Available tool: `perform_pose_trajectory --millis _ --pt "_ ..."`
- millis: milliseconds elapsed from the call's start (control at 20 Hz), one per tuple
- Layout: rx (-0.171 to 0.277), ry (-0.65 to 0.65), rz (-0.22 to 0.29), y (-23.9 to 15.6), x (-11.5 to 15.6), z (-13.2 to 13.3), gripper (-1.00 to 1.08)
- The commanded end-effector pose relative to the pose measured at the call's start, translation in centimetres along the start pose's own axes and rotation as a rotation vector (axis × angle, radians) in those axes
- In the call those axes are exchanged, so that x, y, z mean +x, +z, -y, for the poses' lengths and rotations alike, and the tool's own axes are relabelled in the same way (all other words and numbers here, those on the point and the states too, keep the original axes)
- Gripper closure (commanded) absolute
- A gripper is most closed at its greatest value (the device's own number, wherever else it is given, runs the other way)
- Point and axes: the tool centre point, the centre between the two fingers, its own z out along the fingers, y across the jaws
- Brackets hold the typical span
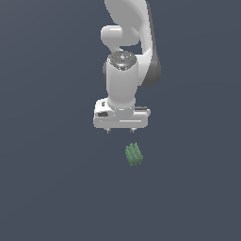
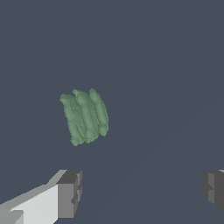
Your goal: Pick up the object and move it to a goal position.
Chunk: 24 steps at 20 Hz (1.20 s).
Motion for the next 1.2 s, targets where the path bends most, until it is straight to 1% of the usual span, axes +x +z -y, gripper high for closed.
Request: perform_pose_trajectory --millis 0,700,950,1150 --pt "0.001 -0.020 0.004 0.5 0.4 0.4 -0.92" --pt "0.019 -0.229 0.044 6.0 3.8 5.0 -0.92" --pt "0.025 -0.265 0.050 7.0 4.3 5.8 -0.92" --pt "0.025 -0.267 0.051 7.1 4.3 5.9 -0.92"
